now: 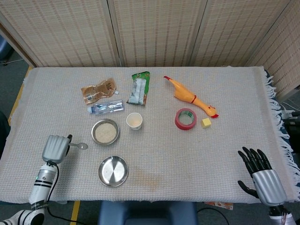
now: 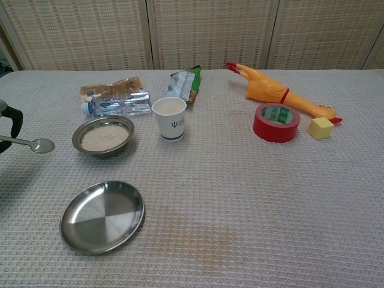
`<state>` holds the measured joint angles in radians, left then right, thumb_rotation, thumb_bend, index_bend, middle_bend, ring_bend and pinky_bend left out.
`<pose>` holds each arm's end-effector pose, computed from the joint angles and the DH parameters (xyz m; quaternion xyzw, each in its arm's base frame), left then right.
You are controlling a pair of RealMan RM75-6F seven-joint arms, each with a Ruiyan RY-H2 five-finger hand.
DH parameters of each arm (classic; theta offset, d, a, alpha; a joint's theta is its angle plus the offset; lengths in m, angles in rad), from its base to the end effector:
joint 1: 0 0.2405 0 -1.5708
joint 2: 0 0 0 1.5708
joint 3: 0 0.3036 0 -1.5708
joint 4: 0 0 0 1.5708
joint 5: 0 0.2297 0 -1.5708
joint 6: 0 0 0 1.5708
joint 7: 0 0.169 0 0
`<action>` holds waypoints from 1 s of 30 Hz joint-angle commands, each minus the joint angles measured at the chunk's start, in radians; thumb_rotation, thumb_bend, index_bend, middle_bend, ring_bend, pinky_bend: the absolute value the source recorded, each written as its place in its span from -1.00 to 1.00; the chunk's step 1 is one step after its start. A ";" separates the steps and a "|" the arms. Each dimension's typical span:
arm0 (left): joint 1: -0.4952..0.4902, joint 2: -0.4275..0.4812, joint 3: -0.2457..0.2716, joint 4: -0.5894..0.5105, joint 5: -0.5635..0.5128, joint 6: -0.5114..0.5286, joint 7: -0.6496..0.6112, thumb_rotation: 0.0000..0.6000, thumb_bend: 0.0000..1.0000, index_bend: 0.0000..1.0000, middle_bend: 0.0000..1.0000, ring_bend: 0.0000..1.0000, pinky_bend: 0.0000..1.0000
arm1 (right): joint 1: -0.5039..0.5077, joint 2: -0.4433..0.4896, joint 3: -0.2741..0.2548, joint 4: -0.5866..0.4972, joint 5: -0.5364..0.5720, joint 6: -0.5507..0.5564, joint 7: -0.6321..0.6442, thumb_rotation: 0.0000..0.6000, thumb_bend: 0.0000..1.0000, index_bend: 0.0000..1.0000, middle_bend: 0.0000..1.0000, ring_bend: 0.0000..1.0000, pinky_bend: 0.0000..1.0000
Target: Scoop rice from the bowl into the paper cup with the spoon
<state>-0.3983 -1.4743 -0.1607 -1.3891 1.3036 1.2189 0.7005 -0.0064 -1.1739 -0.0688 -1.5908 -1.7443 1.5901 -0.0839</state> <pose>-0.3104 0.3423 0.0323 -0.7162 -0.2116 -0.2337 0.6226 -0.3414 -0.1483 0.1265 0.6552 -0.3533 0.3939 0.5393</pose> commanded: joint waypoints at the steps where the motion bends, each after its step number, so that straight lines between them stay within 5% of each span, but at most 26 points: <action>1: -0.055 -0.015 -0.056 -0.084 -0.112 -0.016 0.168 1.00 -0.20 0.28 1.00 1.00 1.00 | 0.001 0.001 -0.002 -0.005 0.002 -0.008 -0.004 1.00 -0.76 -1.00 -1.00 -1.00 -1.00; 12: -0.168 -0.094 -0.115 -0.106 -0.315 0.047 0.491 1.00 -0.20 0.28 1.00 1.00 1.00 | 0.008 0.000 0.003 -0.011 0.025 -0.040 -0.027 1.00 -0.76 -1.00 -1.00 -1.00 -1.00; 30: -0.316 -0.344 -0.054 0.175 -0.303 0.151 0.737 1.00 -0.20 0.25 1.00 1.00 1.00 | 0.002 0.016 -0.002 -0.016 0.011 -0.021 0.000 1.00 -0.76 -1.00 -1.00 -1.00 -1.00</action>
<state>-0.7062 -1.8064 -0.2230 -1.2267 0.9947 1.3618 1.4304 -0.0042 -1.1589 -0.0708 -1.6059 -1.7331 1.5682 -0.0843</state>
